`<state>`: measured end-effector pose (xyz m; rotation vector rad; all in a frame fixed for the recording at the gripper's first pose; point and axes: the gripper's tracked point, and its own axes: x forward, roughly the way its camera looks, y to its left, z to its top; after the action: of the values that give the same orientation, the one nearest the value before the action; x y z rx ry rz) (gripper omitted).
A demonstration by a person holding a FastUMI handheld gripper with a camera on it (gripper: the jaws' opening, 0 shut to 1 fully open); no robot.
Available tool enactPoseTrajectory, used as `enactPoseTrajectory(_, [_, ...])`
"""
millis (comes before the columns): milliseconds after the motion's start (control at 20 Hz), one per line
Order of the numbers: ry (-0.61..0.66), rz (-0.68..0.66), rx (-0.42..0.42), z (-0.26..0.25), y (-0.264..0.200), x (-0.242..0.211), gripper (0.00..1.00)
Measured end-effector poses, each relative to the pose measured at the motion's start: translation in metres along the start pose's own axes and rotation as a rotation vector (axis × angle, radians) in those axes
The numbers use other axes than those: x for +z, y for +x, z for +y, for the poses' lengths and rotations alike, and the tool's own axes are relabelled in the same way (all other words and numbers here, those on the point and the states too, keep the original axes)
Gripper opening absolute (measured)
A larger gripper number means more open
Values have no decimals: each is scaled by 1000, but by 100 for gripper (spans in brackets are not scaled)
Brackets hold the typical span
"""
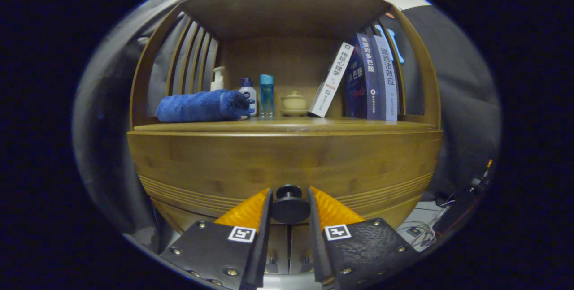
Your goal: Pull open the drawer, take out the items inside it, and place them on the countertop above the cabinet.
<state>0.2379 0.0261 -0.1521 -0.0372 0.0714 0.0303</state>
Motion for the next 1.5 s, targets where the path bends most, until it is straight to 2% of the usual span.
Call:
enactPoseTrajectory(150, [-14,16,10,0,-3,-2,34])
enactPoseTrajectory(500, [-27,24,56,0,-27,-5,34])
enactPoseTrajectory(1250, [-64,48,37,-10,-149,-23,33])
enactPoseTrajectory(1500, [-62,62,57,-10,-185,-30,34])
